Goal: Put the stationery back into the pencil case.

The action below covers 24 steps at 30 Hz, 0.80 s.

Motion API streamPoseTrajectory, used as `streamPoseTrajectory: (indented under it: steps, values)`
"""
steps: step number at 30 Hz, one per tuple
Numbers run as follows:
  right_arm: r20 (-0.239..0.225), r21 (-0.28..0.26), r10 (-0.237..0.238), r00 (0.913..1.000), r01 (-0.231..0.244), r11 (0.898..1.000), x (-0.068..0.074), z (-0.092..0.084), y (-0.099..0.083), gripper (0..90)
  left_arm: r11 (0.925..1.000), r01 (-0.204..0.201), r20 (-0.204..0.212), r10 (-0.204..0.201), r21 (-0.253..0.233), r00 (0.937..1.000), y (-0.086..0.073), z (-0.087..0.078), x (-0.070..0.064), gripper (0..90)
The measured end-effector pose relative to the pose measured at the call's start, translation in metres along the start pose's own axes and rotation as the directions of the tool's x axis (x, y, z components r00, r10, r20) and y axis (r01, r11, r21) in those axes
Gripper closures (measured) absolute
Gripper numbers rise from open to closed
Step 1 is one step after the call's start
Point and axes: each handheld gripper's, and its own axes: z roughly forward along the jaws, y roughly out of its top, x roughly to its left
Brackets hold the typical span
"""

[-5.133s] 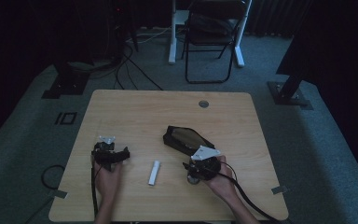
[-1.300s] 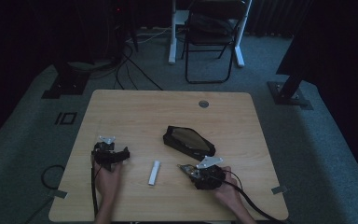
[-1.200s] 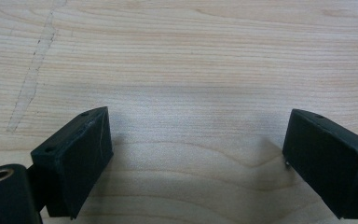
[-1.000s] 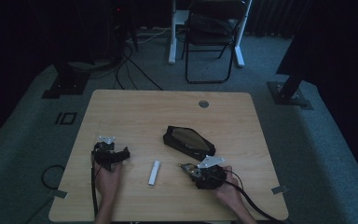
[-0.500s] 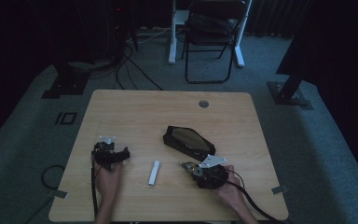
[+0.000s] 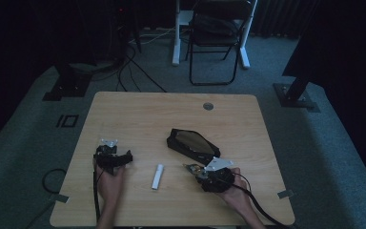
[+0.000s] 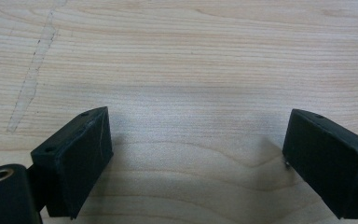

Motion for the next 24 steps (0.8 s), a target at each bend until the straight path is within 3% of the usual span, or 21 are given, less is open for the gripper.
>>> streamPoseTrajectory:
  steps: [24]
  values:
    - [0.009, -0.029, -0.017, 0.9998, 0.018, 0.999, 0.000, -0.013, 0.005, 41.7, 1.0000, 0.000, 0.000, 0.000, 0.000, 1.0000, 0.000, 0.000, 0.000, 8.3]
